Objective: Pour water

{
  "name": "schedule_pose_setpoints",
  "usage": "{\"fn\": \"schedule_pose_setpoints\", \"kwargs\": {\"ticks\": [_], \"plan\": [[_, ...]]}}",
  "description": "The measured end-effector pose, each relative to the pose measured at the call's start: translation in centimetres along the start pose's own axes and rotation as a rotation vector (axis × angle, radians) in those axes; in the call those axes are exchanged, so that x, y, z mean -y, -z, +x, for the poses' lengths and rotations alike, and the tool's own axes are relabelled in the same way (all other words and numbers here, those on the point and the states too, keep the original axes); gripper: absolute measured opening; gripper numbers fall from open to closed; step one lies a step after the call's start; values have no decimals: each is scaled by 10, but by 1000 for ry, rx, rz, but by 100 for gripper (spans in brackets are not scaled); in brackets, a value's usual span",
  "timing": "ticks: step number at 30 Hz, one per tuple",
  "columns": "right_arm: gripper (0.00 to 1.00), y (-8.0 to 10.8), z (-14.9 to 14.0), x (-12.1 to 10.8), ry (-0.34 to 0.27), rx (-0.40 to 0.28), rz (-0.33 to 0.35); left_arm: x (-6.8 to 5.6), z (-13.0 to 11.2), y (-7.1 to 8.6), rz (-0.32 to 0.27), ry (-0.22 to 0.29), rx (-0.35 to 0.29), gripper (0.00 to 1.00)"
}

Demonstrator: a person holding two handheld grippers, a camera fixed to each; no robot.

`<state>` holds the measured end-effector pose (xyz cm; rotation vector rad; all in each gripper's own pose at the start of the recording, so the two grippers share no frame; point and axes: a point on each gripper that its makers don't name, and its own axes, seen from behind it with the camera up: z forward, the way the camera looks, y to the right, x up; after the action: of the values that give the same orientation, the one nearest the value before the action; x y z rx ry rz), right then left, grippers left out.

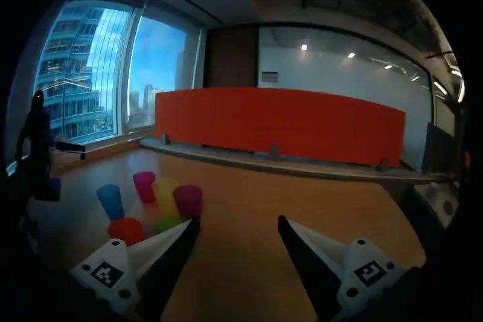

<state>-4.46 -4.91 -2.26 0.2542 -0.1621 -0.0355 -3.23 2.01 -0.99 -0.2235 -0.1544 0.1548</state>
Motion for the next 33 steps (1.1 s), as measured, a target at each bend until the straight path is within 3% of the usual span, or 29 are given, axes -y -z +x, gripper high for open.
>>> {"fn": "schedule_pose_setpoints", "kwargs": {"ticks": [9, 22, 27, 33], "plan": [[100, 6, 25, -29, -56, -127, -159, 5, 22, 10, 90, 98, -120, 83], [100, 16, 38, -59, -72, -221, -378, 10, 33, 18, 185, 136, -208, 83], [100, 21, 40, -63, -69, -240, -420, 10, 31, 16, 197, 150, -214, 83], [100, 26, 42, -63, -54, -246, -440, 10, 31, 13, 218, 130, -220, 83]]}}
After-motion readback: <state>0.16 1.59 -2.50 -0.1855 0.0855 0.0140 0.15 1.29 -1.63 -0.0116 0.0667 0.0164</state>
